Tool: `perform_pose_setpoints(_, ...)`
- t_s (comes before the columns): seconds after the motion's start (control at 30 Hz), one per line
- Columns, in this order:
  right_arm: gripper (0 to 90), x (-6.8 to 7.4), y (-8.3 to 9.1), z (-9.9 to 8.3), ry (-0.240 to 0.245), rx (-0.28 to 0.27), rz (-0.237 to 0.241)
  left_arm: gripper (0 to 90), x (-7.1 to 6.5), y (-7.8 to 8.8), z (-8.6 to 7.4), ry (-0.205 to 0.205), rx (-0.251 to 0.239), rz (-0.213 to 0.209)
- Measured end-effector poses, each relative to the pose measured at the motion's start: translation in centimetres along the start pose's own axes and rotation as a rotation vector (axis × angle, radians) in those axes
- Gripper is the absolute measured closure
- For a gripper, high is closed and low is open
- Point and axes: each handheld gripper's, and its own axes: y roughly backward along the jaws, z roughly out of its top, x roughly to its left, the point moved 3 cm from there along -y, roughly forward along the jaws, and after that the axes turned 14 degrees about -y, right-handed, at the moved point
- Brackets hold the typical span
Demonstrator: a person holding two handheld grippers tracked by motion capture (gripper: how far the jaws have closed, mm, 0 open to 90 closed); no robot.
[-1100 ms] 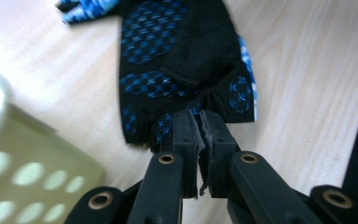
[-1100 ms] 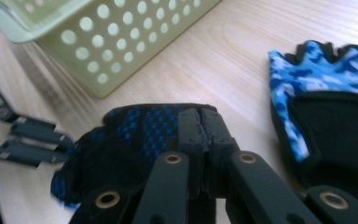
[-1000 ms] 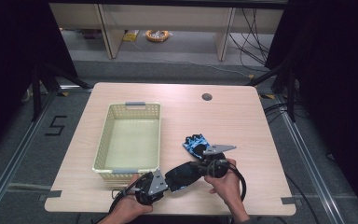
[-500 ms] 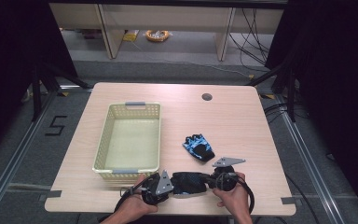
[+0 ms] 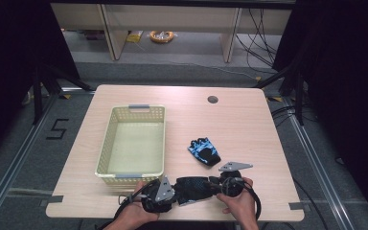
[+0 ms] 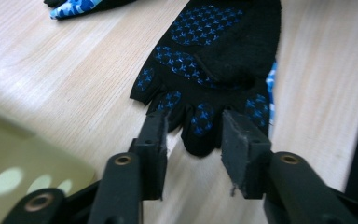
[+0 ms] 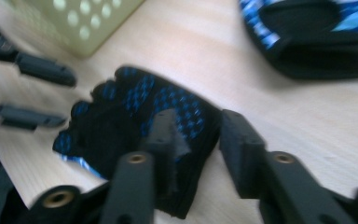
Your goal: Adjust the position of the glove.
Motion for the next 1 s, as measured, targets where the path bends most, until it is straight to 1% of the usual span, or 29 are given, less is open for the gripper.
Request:
perform_pose_setpoints(0.03,62.1,-0.1,0.2,0.1,-0.013,-0.019,0.001,56.0,0.0,0.4,-0.1,-0.002,-0.005,0.000)
perform_pose_setpoints(0.07,59.4,-0.4,0.5,0.2,-0.018,-0.041,-0.011,55.5,-0.2,0.8,-0.1,0.013,-0.017,-0.001)
perform_pose_setpoints(0.1,55.7,-0.6,0.6,0.2,-0.047,-0.054,-0.017,54.4,-0.2,1.1,-0.2,0.011,-0.026,0.005)
perform_pose_setpoints(0.13,51.2,-1.4,0.9,0.4,-0.084,-0.081,-0.040,51.9,-0.2,1.5,-0.4,0.021,-0.024,0.000)
perform_pose_setpoints(0.17,51.2,-1.4,0.9,0.4,-0.084,-0.081,-0.040,51.9,-0.3,1.8,-0.6,0.045,-0.033,-0.003)
perform_pose_setpoints(0.2,50.4,-1.9,1.0,0.5,-0.111,-0.100,-0.052,49.6,-0.3,2.1,-0.8,0.057,-0.036,-0.008)
perform_pose_setpoints(0.23,50.4,-1.9,1.0,0.5,-0.111,-0.100,-0.052,49.6,-0.3,2.3,-1.0,0.064,-0.035,-0.007)
perform_pose_setpoints(0.27,50.1,-2.1,1.0,0.6,-0.123,-0.109,-0.048,48.7,-0.2,2.5,-1.2,0.068,-0.034,-0.006)
perform_pose_setpoints(0.3,49.6,-2.3,1.0,0.7,-0.123,-0.116,-0.058,47.7,0.0,2.8,-1.5,0.057,-0.019,-0.002)
perform_pose_setpoints(0.33,48.8,-2.4,0.9,0.9,-0.153,-0.115,-0.045,45.8,0.2,3.2,-2.0,0.079,-0.014,-0.007)
perform_pose_setpoints(0.37,48.8,-2.4,0.9,0.9,-0.153,-0.115,-0.045,44.7,0.2,3.2,-2.0,0.079,-0.014,-0.007)
perform_pose_setpoints(0.4,48.3,-2.5,0.7,1.2,-0.160,-0.120,-0.039,43.8,0.2,3.5,-2.5,0.104,-0.010,-0.009)
perform_pose_setpoints(0.43,48.3,-2.5,0.7,1.2,-0.160,-0.120,-0.039,43.0,0.2,3.5,-2.5,0.104,-0.010,-0.009)
perform_pose_setpoints(0.47,47.8,-2.5,0.4,1.6,-0.162,-0.126,-0.049,42.5,0.2,3.8,-2.9,0.125,-0.003,-0.004)
perform_pose_setpoints(0.5,47.8,-2.5,0.4,1.6,-0.162,-0.126,-0.049,42.3,0.2,3.8,-2.9,0.125,-0.003,-0.004)
perform_pose_setpoints(0.53,47.8,-2.6,0.3,1.9,-0.167,-0.126,-0.042,42.3,0.2,3.9,-3.0,0.132,-0.014,-0.012)
perform_pose_setpoints(0.57,47.8,-2.7,0.1,2.2,-0.176,-0.128,-0.052,42.0,0.1,4.0,-3.2,0.156,-0.015,-0.019)
perform_pose_setpoints(0.6,47.8,-2.8,-0.1,2.5,-0.187,-0.138,-0.045,41.9,0.1,4.1,-3.4,0.160,-0.016,-0.016)
perform_pose_setpoints(0.63,47.8,-2.9,-0.2,2.9,-0.201,-0.140,-0.041,41.8,0.1,4.2,-3.6,0.158,-0.007,-0.013)
perform_pose_setpoints(0.67,47.8,-2.9,-0.5,3.3,-0.257,-0.147,-0.052,41.4,0.2,4.4,-3.9,0.135,0.010,-0.015)
perform_pose_setpoints(0.7,47.8,-3.4,-0.7,3.6,-0.227,-0.154,-0.059,41.3,0.1,4.4,-4.0,0.154,0.010,-0.018)
perform_pose_setpoints(0.77,47.8,-3.6,-0.8,3.9,-0.234,-0.157,-0.067,41.2,0.1,4.5,-4.0,0.154,0.007,-0.015)
perform_pose_setpoints(0.8,47.9,-3.7,-1.1,4.1,-0.259,-0.168,-0.058,41.2,0.1,4.6,-4.0,0.153,-0.004,-0.019)
perform_pose_setpoints(0.83,47.9,-3.9,-1.4,4.4,-0.261,-0.152,-0.071,41.1,0.1,4.6,-4.0,0.171,-0.009,-0.018)
perform_pose_setpoints(0.87,47.9,-3.9,-1.4,4.4,-0.261,-0.152,-0.071,41.1,0.0,4.7,-4.0,0.180,-0.011,-0.027)
perform_pose_setpoints(0.9,47.9,-3.8,-1.8,4.7,-0.267,-0.153,-0.069,41.0,0.1,4.8,-4.1,0.178,-0.009,-0.016)
perform_pose_setpoints(0.93,47.9,-3.8,-1.8,4.7,-0.267,-0.153,-0.069,41.0,0.2,4.9,-4.2,0.173,-0.009,-0.012)
perform_pose_setpoints(0.97,47.9,-3.7,-2.0,4.9,-0.268,-0.150,-0.073,40.8,0.2,4.9,-4.3,0.182,-0.009,-0.012)
perform_pose_setpoints(1.0,47.8,-3.5,-2.2,5.0,-0.268,-0.142,-0.068,40.7,0.3,5.1,-4.3,0.165,-0.006,-0.010)
